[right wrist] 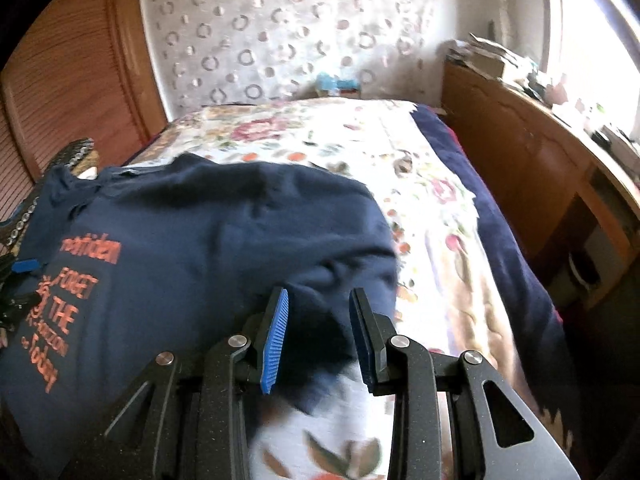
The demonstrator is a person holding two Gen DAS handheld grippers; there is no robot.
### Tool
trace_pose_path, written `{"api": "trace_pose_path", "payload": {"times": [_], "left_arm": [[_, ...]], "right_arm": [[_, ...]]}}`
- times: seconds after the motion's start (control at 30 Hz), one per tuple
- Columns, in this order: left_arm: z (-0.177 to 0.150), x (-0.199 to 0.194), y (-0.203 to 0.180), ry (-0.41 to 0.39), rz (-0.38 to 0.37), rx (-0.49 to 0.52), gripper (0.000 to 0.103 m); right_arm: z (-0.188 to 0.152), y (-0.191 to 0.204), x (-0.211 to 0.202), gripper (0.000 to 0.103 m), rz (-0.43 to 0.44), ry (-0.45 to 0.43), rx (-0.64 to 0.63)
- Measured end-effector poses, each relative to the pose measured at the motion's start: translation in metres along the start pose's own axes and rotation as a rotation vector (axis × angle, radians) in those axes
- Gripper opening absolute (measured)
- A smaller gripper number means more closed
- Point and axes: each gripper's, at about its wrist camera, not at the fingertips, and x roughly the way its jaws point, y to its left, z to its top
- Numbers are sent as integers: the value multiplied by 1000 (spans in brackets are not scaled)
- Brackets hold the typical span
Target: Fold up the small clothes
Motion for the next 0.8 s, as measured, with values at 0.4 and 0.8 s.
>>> {"api": "trace_pose_path", "payload": {"times": [0.4, 0.8], "left_arm": [[0, 1, -1, 3, 34, -39, 89], [0, -40, -14, -140, -4, -133, 89]], "right_arm": [[12, -17, 16, 33, 49, 52, 74], [23, -20, 28, 33, 44, 60, 39]]}}
